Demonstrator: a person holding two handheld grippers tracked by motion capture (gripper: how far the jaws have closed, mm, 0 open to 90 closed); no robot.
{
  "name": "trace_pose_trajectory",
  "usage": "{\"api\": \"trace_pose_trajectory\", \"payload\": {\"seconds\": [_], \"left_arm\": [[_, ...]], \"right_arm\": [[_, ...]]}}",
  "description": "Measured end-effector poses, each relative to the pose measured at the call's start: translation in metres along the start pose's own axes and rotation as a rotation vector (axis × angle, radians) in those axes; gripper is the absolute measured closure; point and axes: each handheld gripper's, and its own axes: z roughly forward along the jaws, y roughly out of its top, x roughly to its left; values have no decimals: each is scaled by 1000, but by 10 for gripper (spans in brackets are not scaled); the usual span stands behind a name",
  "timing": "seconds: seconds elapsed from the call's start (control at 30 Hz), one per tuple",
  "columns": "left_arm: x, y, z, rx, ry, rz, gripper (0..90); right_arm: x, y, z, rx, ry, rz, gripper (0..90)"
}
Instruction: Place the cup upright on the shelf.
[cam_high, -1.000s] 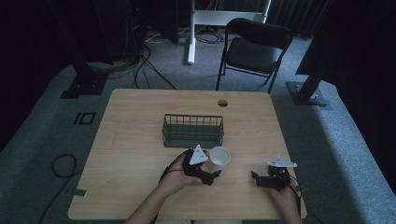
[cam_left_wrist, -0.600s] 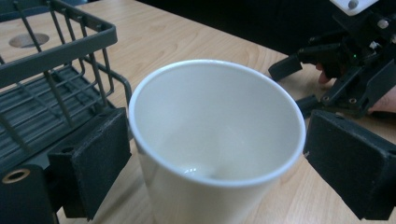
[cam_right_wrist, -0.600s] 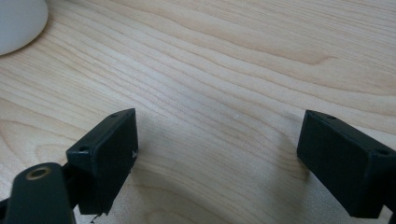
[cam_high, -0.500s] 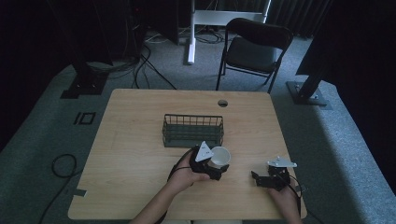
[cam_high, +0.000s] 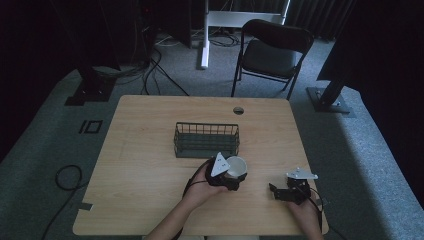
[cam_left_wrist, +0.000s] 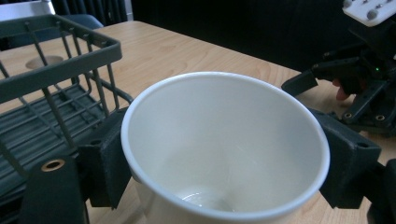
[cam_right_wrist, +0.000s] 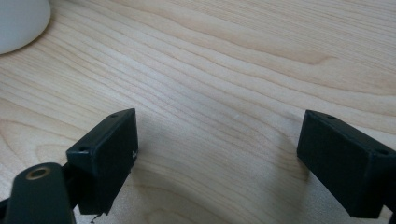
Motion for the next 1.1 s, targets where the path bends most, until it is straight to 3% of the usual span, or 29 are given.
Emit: {"api": "trace_pose_trajectory", "payload": {"seconds": [0.13,0.43,0.77,1.03,1.1], "left_arm": [[-1,1,-1,-14,-13,-12,199],[1,18,-13,-66,-27,-48,200],[1,35,-25,-61,-31,-16,199],[3,57,-36,-100,-29,-15,199],[7,66,-42,-124,-10,-9,199]], "right_arm": [[0,0,0,0,0,0,120],[0,0,0,0,0,1,120],[0,0,0,-1,-1,0,120],[0,0,0,0,0,0,120],[0,0,0,-1,-1,-1,120]]}}
